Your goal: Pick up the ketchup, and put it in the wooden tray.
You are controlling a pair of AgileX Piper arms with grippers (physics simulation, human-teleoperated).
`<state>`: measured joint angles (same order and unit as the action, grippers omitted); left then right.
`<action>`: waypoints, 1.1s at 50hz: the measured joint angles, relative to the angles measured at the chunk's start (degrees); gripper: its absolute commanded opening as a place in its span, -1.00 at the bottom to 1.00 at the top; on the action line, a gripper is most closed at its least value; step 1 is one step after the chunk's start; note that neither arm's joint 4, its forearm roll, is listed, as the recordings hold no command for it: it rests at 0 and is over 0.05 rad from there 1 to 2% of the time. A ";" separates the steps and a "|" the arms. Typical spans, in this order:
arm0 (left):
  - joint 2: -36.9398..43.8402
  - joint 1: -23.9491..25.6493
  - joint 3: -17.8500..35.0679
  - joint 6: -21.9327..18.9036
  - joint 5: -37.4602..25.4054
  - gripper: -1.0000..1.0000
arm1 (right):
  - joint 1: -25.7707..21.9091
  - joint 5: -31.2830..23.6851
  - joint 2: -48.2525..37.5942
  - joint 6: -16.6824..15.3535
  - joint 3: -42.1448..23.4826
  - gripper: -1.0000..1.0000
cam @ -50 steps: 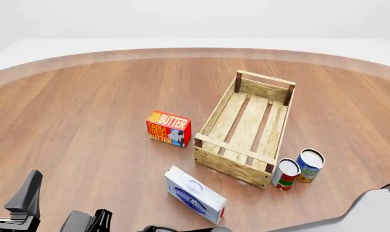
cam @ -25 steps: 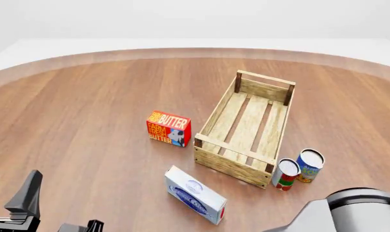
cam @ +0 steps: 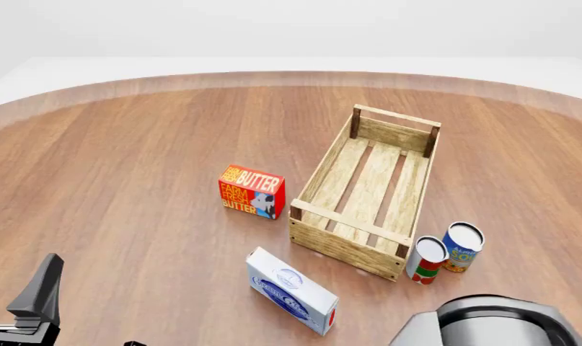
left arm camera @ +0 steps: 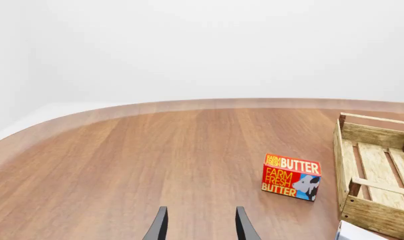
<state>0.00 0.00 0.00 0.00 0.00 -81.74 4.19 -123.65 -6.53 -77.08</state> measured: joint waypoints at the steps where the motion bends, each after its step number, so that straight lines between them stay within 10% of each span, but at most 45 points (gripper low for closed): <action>1: 0.00 0.00 0.00 0.00 0.00 1.00 | -0.01 0.02 0.00 -0.10 0.01 -1.00; 55: 0.00 0.00 0.00 0.00 0.00 1.00 | 6.71 -1.01 12.19 -0.35 12.45 -1.00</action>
<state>0.00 0.00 0.00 0.00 0.00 -75.03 3.17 -111.46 -6.87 -64.63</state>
